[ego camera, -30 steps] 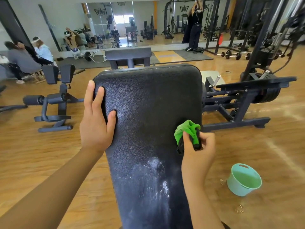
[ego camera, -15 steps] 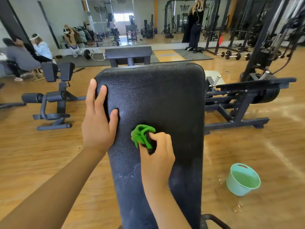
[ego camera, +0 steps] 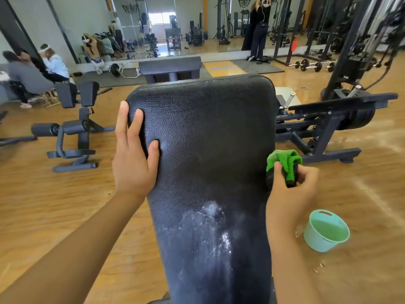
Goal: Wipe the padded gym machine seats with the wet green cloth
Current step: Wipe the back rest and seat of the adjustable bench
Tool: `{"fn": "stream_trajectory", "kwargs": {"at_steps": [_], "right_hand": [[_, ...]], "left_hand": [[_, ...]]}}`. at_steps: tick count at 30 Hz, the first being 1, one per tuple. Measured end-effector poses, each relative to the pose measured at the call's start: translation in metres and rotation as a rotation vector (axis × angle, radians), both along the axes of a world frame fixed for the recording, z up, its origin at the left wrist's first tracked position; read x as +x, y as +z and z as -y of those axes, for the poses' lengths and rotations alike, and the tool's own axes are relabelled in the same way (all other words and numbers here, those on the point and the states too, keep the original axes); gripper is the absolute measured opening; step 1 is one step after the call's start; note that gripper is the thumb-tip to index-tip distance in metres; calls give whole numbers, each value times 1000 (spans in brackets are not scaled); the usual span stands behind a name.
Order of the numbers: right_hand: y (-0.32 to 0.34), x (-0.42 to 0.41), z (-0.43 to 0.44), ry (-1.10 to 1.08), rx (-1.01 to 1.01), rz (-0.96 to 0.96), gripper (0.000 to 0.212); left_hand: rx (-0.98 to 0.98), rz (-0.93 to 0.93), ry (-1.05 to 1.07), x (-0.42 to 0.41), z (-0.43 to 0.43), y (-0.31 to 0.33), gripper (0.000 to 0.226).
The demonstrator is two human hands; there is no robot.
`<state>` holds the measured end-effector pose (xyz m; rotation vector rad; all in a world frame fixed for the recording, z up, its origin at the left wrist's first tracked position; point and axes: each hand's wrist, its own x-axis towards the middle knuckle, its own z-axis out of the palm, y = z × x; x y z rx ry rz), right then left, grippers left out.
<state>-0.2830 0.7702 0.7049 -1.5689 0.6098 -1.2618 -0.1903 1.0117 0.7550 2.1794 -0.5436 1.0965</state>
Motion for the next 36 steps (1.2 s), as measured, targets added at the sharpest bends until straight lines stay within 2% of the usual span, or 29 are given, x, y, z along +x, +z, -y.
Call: {"fn": "stream_trajectory", "kwargs": {"at_steps": [7, 12, 14, 17, 20, 23, 27, 31, 34, 36], "right_hand": [[-14, -11, -16, 29, -58, -22, 24], [-21, -22, -30, 85, -63, -68, 23], [-25, -24, -39, 115, -49, -75, 22], [-33, -25, -55, 155, -46, -87, 21], [-46, -27, -82, 223, -169, -121, 21], [-66, -32, -117, 344, -363, -143, 33], [-70, -34, -119, 414, -498, -155, 31], [-47, -33, -74, 283, -398, -171, 31], [-34, -31, -40, 127, -357, -114, 31], [-36, -30, -41, 113, -340, -103, 33]], "left_hand": [[-47, 33, 17, -2, 3, -3, 55], [-297, -145, -147, -14, 11, -29, 64], [-374, -194, -125, -17, 14, -38, 70], [-385, -211, -81, -19, 15, -40, 73], [-376, -205, -52, -20, 15, -40, 72], [-370, -209, -20, -22, 16, -39, 72], [-378, -223, -77, -23, 14, -37, 71], [-372, -235, -111, -22, 13, -39, 68], [-379, -224, -92, -22, 15, -39, 68], [-383, -215, -75, -20, 14, -39, 69]]}}
